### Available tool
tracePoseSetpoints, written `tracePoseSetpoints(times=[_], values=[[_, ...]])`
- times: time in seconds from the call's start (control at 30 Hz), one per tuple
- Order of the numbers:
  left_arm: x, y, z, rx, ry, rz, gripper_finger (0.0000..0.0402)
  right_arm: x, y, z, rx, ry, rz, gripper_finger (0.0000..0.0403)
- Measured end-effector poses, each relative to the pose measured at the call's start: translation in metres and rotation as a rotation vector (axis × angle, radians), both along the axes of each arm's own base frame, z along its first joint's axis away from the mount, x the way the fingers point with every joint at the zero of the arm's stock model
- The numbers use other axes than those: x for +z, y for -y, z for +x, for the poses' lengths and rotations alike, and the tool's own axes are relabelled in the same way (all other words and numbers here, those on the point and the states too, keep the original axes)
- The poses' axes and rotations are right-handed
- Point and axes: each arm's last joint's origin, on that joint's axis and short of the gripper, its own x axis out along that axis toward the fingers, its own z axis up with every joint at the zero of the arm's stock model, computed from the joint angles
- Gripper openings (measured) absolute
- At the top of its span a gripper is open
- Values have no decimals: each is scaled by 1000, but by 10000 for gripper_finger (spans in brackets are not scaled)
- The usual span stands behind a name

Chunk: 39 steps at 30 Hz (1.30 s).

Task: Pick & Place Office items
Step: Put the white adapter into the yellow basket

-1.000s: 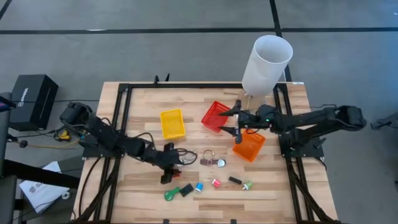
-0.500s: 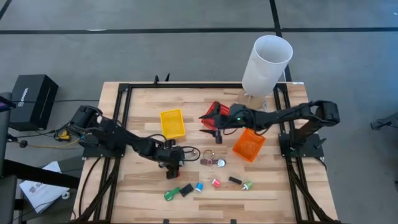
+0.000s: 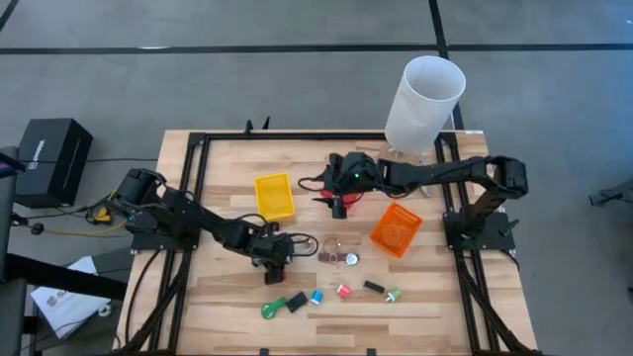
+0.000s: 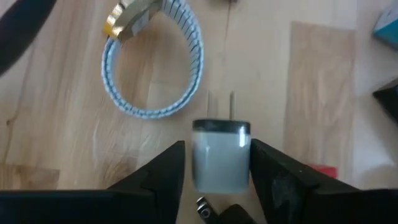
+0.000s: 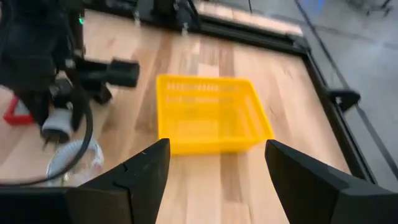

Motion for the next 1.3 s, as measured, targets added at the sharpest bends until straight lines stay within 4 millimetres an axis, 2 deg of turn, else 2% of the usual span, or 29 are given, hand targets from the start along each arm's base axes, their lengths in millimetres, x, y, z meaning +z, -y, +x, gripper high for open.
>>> tracePoseSetpoints(times=[0.17, 0.37, 0.53, 0.67, 0.87, 1.0, 1.13, 1.3], values=[[-4, -7, -3, 40, -7, -11, 126, 14, 11, 0, -30, -32, 7, 256], [1, -8, -6, 40, -5, -10, 139, 19, 22, -2, -61, -48, 10, 256], [23, -10, -11, 45, 71, -23, 124, 19, 33, -4, -91, -45, 10, 256], [48, -19, -18, 75, 159, 52, 124, 19, 40, -6, -112, -45, 11, 256], [79, -48, -33, 130, 222, 169, 137, 20, 45, -7, -126, -29, 8, 256], [87, -74, -39, 183, 232, 214, 125, 20, 45, -7, -127, -28, 10, 256], [78, -102, -45, 212, 174, 260, 131, 20, 45, -6, -126, -22, 8, 256], [56, -133, -58, 271, 65, 288, 134, 20, 45, -6, -126, -23, 9, 256]])
